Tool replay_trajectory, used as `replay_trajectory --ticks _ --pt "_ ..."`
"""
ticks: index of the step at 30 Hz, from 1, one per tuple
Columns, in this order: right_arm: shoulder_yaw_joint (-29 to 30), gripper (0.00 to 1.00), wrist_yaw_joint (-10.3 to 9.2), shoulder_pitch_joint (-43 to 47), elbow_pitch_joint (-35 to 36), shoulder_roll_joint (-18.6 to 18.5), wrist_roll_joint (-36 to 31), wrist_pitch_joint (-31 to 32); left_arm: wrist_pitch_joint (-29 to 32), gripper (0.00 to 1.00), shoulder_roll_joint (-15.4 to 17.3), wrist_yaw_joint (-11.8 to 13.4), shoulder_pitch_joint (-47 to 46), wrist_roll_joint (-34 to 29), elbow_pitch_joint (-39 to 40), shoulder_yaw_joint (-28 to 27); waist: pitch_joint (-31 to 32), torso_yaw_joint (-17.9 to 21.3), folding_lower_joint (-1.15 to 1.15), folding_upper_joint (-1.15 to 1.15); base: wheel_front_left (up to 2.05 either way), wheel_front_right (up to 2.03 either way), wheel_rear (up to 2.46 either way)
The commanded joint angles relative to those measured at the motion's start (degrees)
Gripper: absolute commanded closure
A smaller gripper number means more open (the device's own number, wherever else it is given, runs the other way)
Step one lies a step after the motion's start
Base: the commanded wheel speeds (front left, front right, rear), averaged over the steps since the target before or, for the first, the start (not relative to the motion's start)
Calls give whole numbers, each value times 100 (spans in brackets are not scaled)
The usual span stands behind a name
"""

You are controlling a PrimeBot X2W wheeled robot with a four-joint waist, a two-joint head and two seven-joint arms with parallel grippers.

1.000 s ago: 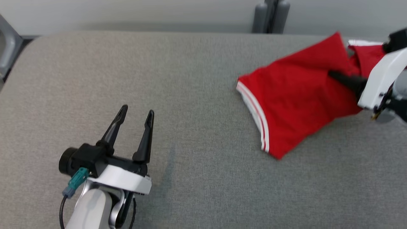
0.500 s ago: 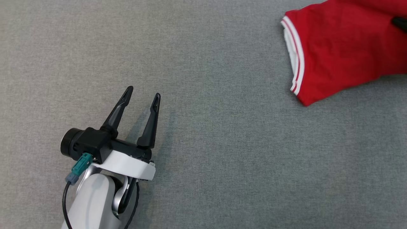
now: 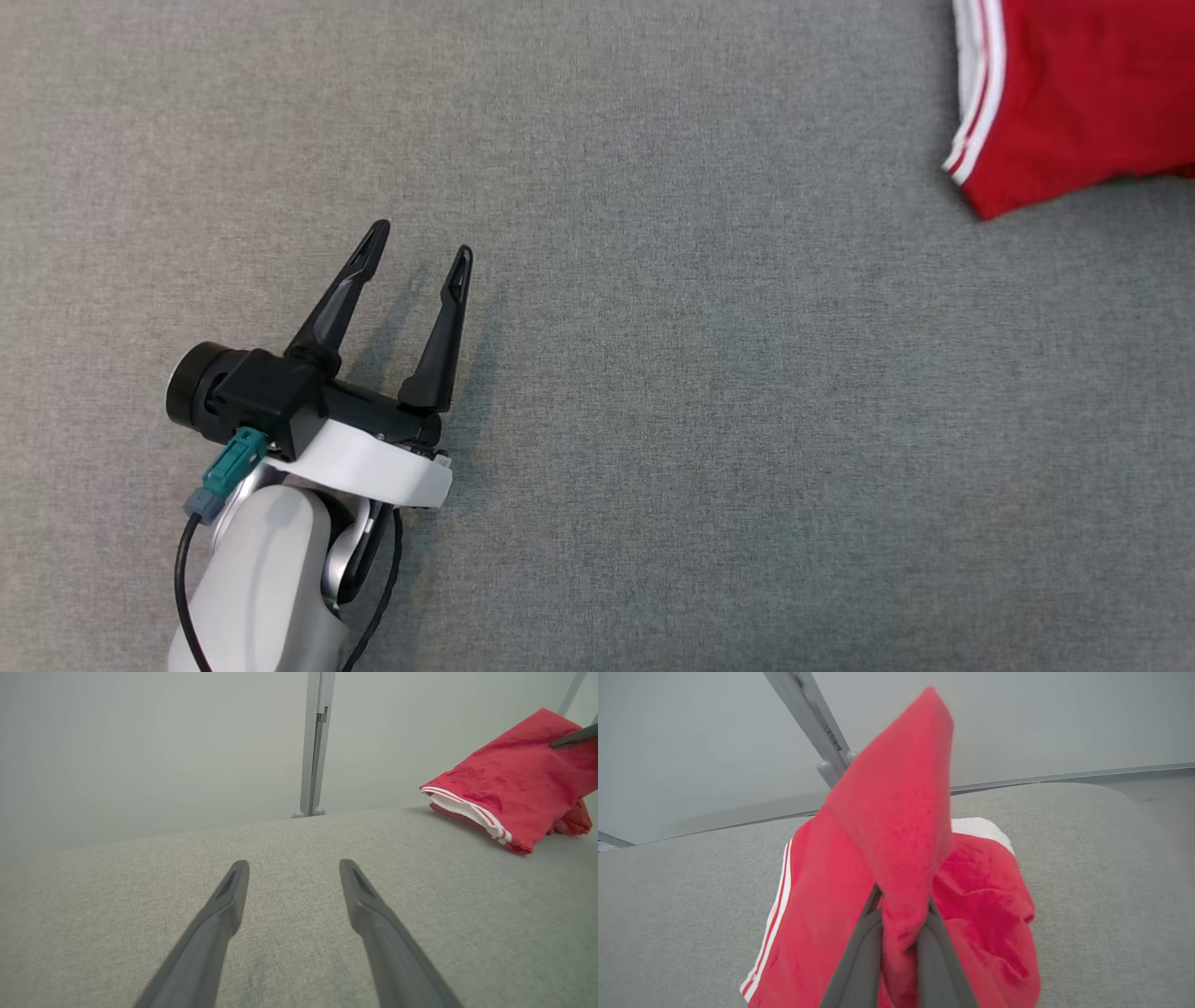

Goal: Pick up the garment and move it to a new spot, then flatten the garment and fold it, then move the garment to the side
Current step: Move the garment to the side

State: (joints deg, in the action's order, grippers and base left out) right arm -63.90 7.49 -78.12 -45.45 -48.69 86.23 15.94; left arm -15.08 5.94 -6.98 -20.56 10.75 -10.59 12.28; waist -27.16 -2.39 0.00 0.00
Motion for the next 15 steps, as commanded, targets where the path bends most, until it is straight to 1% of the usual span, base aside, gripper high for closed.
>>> replay_trajectory --ticks 1,5,6,10,11,12,13,14,15 --pt "33 100 3 -67 -116 15 -13 -81 -6 0 27 -4 -89 -19 -3 -3 -87 5 0 0 0 0 0" --pt "67 100 3 -203 -476 109 -106 -213 -6 0 46 -17 -175 -53 12 24 -266 -11 0 0 0 0 0" --pt "67 100 3 -203 -476 109 -106 -213 -6 0 46 -17 -175 -53 12 24 -266 -11 0 0 0 0 0" --pt "3 100 2 -292 -849 232 -238 -221 -6 0 67 -26 -250 -81 28 48 -447 -48 0 0 0 0 0" --pt "-27 95 2 -306 -945 274 -285 -229 -6 0 66 -25 -271 -76 33 52 -480 -60 0 0 0 0 0" --pt "-47 78 2 -326 -1059 313 -324 -255 -6 0 66 -26 -279 -76 34 55 -510 -75 0 0 0 0 0" --pt "-63 63 2 -349 -1165 344 -369 -283 -6 0 67 -28 -271 -79 32 57 -535 -90 0 0 0 0 0" --pt "-77 51 2 -356 -1275 375 -407 -317 -6 0 66 -29 -272 -81 31 61 -556 -107 0 0 0 0 0" --pt "-99 0 2 -358 -1406 401 -463 -354 -6 0 63 -30 -283 -82 30 63 -572 -125 0 0 0 0 0"
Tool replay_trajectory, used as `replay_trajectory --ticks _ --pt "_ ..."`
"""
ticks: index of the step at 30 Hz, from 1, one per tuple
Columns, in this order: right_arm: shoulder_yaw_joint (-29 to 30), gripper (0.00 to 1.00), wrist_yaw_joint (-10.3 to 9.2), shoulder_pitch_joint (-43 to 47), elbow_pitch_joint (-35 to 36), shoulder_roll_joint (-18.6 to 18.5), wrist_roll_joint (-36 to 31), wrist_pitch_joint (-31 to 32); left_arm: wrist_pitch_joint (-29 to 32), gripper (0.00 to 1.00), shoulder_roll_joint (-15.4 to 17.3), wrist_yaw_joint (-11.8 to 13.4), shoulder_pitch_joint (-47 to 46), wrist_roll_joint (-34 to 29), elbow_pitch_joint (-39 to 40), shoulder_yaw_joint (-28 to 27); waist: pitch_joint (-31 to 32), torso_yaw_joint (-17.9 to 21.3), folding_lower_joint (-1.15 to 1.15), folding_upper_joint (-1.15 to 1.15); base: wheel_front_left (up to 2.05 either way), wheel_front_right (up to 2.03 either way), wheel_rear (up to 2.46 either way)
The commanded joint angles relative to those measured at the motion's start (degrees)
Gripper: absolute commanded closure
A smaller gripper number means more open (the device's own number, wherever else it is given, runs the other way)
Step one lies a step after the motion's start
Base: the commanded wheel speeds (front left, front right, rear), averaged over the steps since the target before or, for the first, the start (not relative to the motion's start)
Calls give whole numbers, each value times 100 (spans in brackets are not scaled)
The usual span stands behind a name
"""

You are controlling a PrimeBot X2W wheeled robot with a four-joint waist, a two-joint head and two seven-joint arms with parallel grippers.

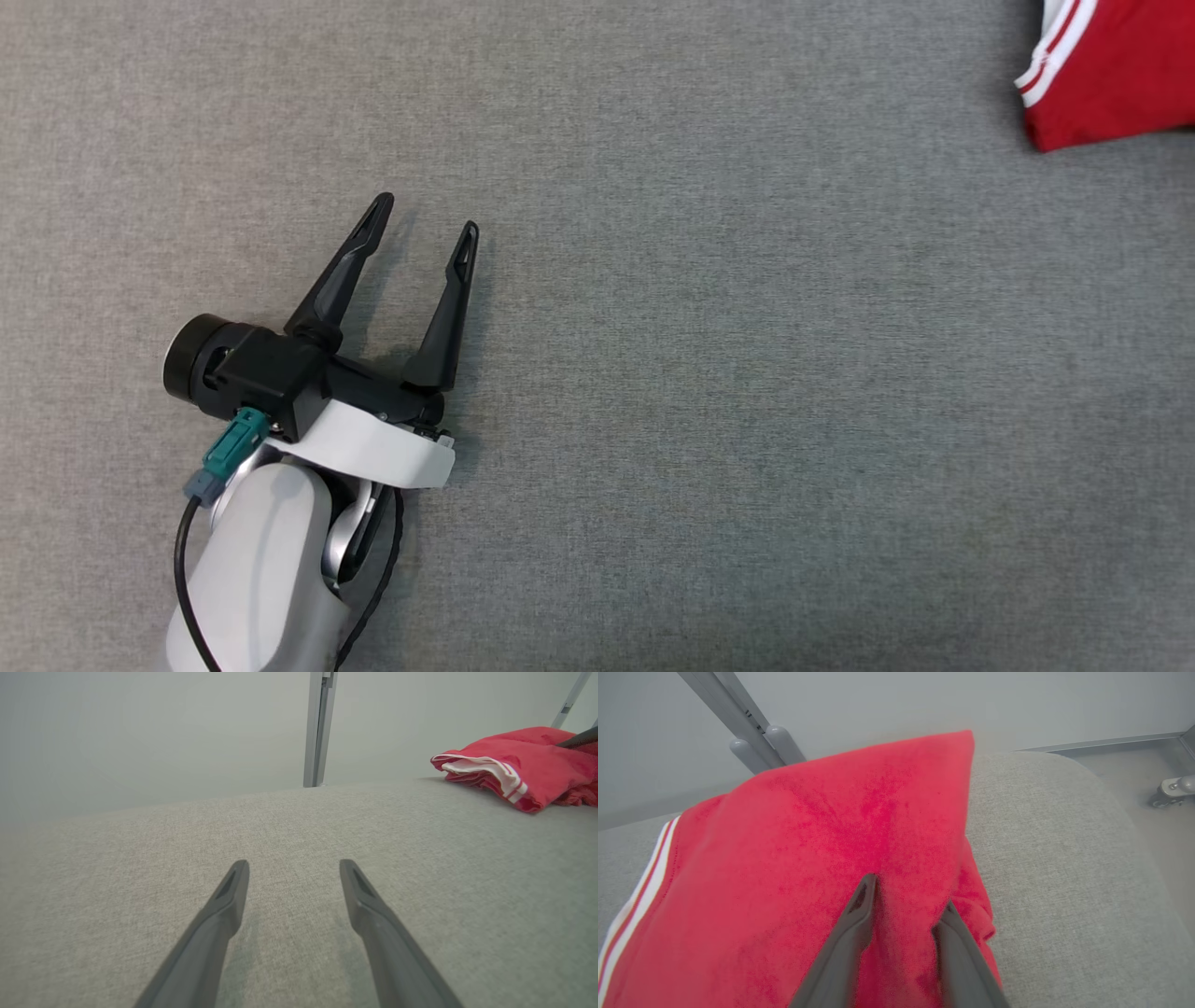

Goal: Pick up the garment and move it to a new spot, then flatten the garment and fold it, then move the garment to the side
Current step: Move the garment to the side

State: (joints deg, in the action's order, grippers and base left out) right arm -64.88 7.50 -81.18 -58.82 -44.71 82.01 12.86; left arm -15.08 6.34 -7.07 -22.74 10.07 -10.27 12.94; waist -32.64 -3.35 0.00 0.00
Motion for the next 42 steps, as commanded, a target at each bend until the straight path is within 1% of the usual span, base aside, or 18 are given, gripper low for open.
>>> replay_trajectory --ticks 1,7,10,15,19,21,23,25,28,31,34,38,40,42 --pt "-29 0 1 -51 -206 21 -100 -87 -6 0 20 -23 -78 -14 2 -5 -38 -49 0 0 0 0 0" --pt "-228 0 1 -138 -1143 252 -499 -463 -6 0 -11 -28 -100 -11 -7 -33 -16 -149 0 0 0 0 0" --pt "-317 0 1 -105 -1408 388 -671 -676 -6 0 -34 -30 -50 -9 -42 -53 104 -154 0 0 0 0 0" --pt "-334 0 1 121 -1507 567 -810 -913 -6 0 -67 -34 101 50 -103 -105 513 -71 0 0 0 0 0" --pt "-347 0 1 340 -1513 572 -953 -1111 -6 0 -70 -40 221 78 -175 -157 960 67 0 0 0 0 0" --pt "-349 0 1 434 -1505 709 -1011 -1295 -6 0 -52 -41 326 103 -204 -205 1205 150 0 0 0 0 0" --pt "-300 0 2 526 -1495 956 -963 -1538 -6 0 -19 -38 441 114 -232 -269 1452 254 0 0 0 0 0" --pt "-341 0 0 612 -1466 1049 -1051 -1825 -6 0 1 -29 526 121 -227 -341 1672 363 0 0 0 0 0" --pt "-316 0 1 820 -1245 1230 -1015 -2168 -7 0 61 -17 673 136 -222 -454 1983 523 0 0 0 0 0" --pt "-304 0 2 1053 -957 1321 -962 -2414 -6 0 116 9 818 150 -200 -558 2235 657 0 0 0 0 0" --pt "-279 0 1 1294 -706 1295 -954 -2633 -6 0 131 55 971 164 -166 -629 2457 764 0 0 0 0 0" --pt "-198 0 1 1548 -443 1268 -1032 -2773 -6 0 153 115 1128 189 -108 -729 2649 844 0 0 0 0 0" --pt "-85 0 2 1734 -219 1239 -1081 -2808 -6 0 151 154 1244 216 -65 -788 2762 879 0 0 0 0 0" --pt "236 0 2 1847 112 1121 -1228 -2816 -6 0 133 216 1368 267 -60 -866 2835 905 0 0 0 0 0"
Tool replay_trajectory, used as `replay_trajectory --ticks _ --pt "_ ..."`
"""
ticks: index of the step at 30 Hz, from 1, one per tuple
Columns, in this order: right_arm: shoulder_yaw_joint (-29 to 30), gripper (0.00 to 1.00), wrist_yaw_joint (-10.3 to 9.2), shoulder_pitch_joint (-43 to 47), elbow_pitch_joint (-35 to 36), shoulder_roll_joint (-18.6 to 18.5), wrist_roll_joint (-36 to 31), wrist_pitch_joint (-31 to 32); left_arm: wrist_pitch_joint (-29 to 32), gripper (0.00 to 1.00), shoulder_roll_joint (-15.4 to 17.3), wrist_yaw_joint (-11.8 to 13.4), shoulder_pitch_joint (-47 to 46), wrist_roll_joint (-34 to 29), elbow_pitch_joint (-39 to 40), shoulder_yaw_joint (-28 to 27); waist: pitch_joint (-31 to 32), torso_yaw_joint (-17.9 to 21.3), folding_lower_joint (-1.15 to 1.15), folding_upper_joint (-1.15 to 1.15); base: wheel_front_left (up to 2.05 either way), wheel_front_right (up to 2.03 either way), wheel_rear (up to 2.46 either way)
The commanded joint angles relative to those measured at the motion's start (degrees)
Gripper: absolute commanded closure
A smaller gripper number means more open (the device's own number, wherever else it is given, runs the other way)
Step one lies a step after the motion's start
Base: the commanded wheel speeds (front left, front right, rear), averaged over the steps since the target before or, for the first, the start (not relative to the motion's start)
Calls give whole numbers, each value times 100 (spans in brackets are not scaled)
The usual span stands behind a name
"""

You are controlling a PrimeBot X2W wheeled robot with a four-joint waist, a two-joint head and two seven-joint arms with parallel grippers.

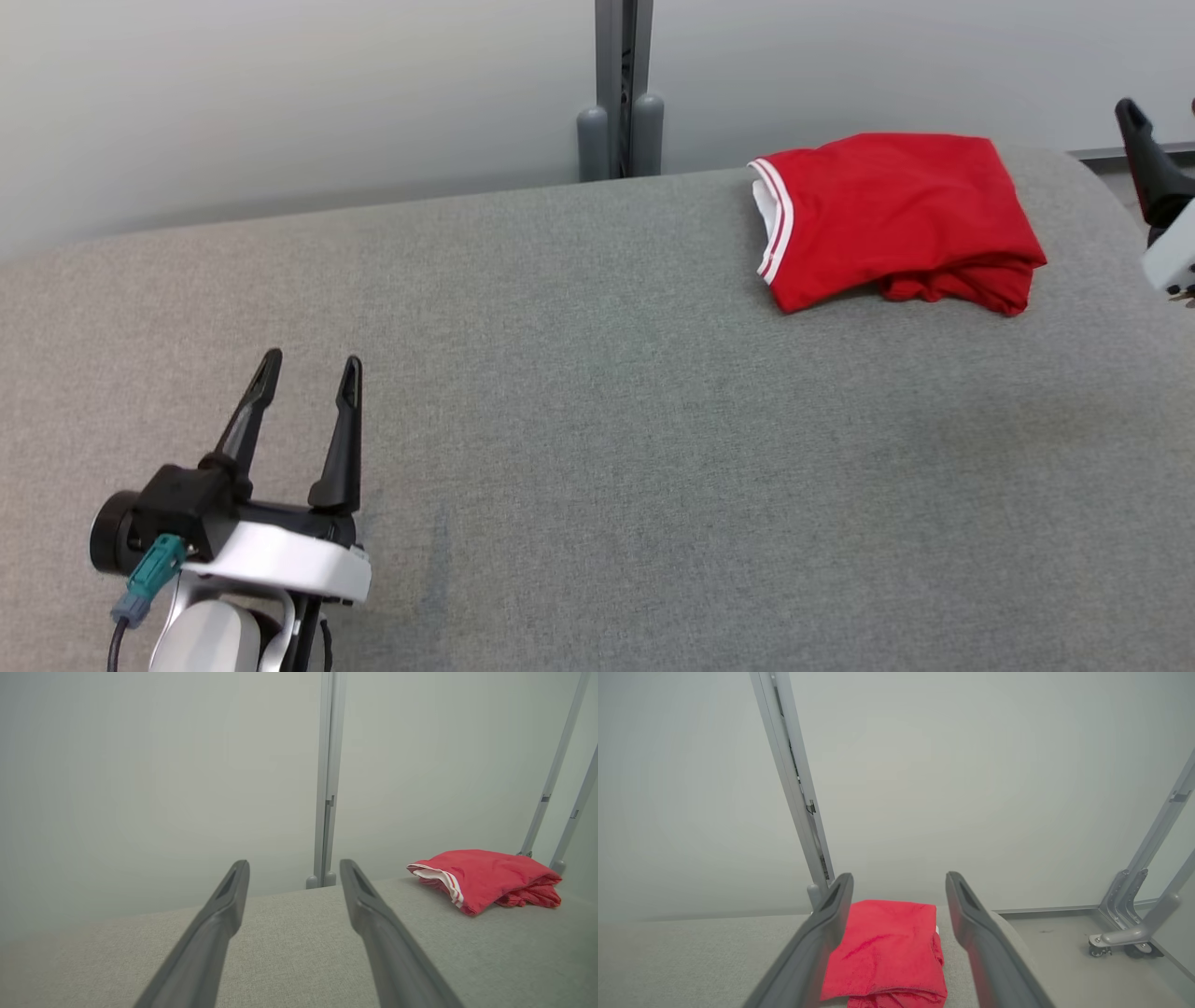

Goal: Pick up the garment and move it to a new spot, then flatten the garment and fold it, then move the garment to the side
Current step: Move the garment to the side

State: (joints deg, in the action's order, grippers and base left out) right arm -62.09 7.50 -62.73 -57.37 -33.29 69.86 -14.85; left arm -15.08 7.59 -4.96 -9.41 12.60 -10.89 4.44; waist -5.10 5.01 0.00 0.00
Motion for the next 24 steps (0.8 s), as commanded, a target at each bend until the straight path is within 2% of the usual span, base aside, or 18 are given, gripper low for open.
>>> replay_trajectory --ticks 1,7,12,17,18,21,24 --pt "154 0 1 152 118 -84 -100 -39 -6 0 8 36 82 24 2 -40 114 76 0 0 0 0 0" --pt "1646 0 2 1299 1092 -237 -841 -34 -6 0 -60 108 337 203 36 -139 273 48 0 0 0 0 0" --pt "3097 0 2 2614 1954 7 -1753 -32 -6 0 -134 111 453 360 110 -247 331 -6 0 0 0 0 0" --pt "4403 0 2 3835 2904 536 -2833 -28 -6 0 -183 64 594 378 177 -255 374 -72 0 0 0 0 0" --pt "4902 0 2 4294 3290 812 -3251 -28 -6 0 -191 104 648 321 192 -299 398 -99 0 0 0 0 0" --pt "5396 0 2 4872 3755 1218 -3760 -26 -6 0 -222 147 740 214 199 -353 432 -137 0 0 0 0 0" --pt "5652 0 2 5281 4142 1504 -4137 -27 -6 0 -254 153 844 164 127 -428 463 -170 0 0 0 0 0"
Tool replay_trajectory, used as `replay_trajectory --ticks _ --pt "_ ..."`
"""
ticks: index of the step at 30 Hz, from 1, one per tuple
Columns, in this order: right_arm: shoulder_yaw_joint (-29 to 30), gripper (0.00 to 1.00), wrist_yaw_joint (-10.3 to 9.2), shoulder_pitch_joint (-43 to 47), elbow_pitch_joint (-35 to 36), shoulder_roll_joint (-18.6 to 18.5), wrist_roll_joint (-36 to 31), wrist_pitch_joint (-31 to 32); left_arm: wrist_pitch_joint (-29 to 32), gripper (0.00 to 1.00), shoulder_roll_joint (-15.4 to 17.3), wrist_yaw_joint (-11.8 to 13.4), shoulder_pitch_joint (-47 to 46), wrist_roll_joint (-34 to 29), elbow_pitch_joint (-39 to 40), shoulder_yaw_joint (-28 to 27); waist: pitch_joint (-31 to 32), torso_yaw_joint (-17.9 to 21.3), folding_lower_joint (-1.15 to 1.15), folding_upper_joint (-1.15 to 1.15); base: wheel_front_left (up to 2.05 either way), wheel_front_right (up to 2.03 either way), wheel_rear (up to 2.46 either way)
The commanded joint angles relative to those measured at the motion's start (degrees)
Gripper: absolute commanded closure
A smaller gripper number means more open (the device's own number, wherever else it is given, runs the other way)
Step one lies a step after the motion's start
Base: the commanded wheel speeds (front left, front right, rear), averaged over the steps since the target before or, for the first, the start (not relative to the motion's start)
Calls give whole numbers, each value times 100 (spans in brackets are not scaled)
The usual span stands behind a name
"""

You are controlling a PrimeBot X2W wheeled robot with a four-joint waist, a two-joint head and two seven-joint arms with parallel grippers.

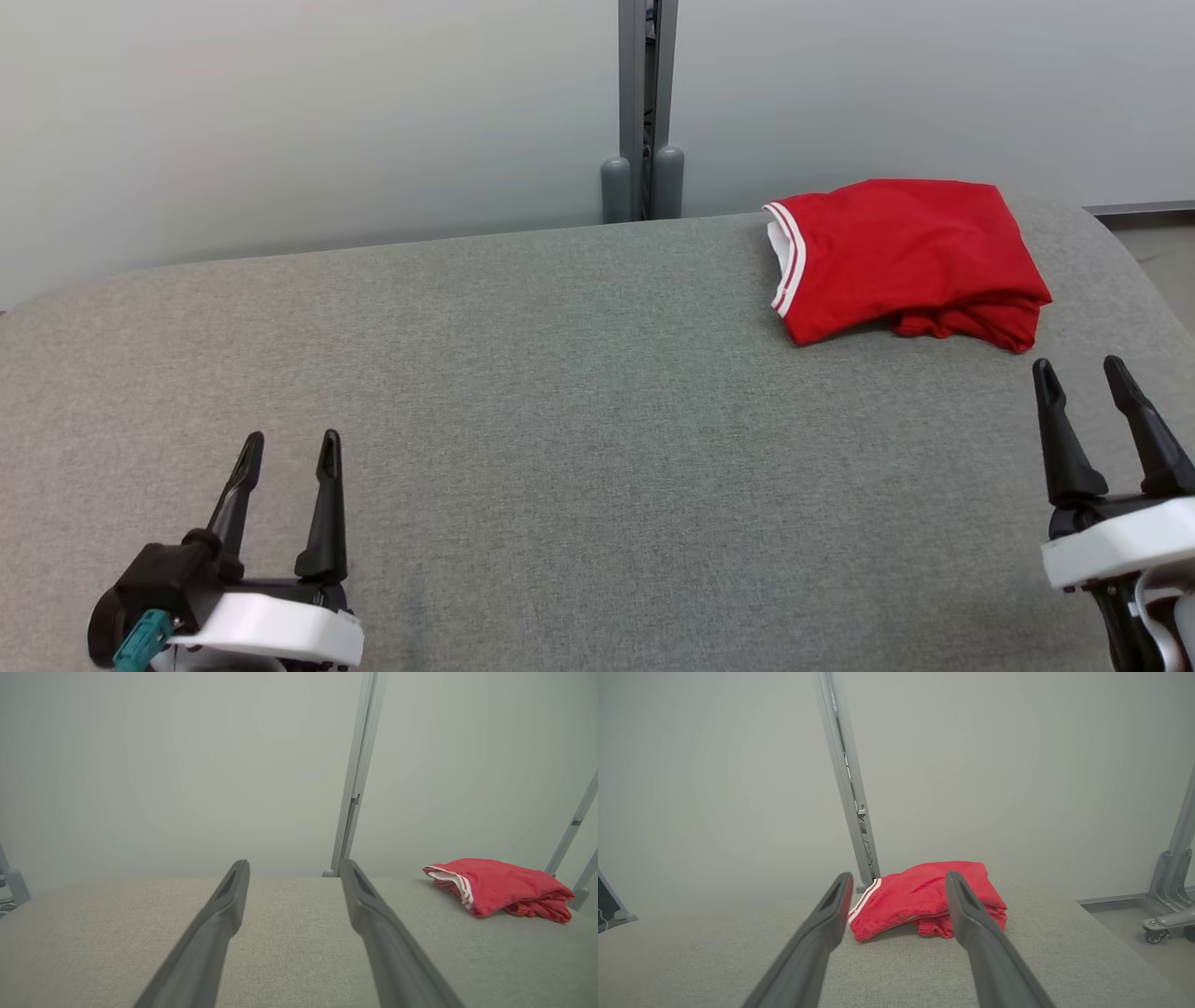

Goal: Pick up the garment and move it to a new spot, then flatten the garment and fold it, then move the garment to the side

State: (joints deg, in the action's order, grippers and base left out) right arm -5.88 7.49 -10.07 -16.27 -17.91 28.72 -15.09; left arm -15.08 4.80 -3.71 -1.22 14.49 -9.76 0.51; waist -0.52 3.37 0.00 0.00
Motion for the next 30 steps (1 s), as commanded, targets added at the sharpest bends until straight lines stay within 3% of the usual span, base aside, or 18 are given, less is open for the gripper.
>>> replay_trajectory --ticks 1,11,30 --pt "102 0 3 120 163 64 -104 -3 -6 0 10 16 56 -18 -8 -59 11 -14 0 0 0 0 0" --pt "258 0 3 595 632 479 -301 -3 -6 0 -112 92 268 -260 3 -344 41 -117 0 0 0 0 0" --pt "8 0 3 576 626 448 -246 -3 -6 0 -179 34 167 -395 -165 -362 -6 -282 0 0 0 0 0"
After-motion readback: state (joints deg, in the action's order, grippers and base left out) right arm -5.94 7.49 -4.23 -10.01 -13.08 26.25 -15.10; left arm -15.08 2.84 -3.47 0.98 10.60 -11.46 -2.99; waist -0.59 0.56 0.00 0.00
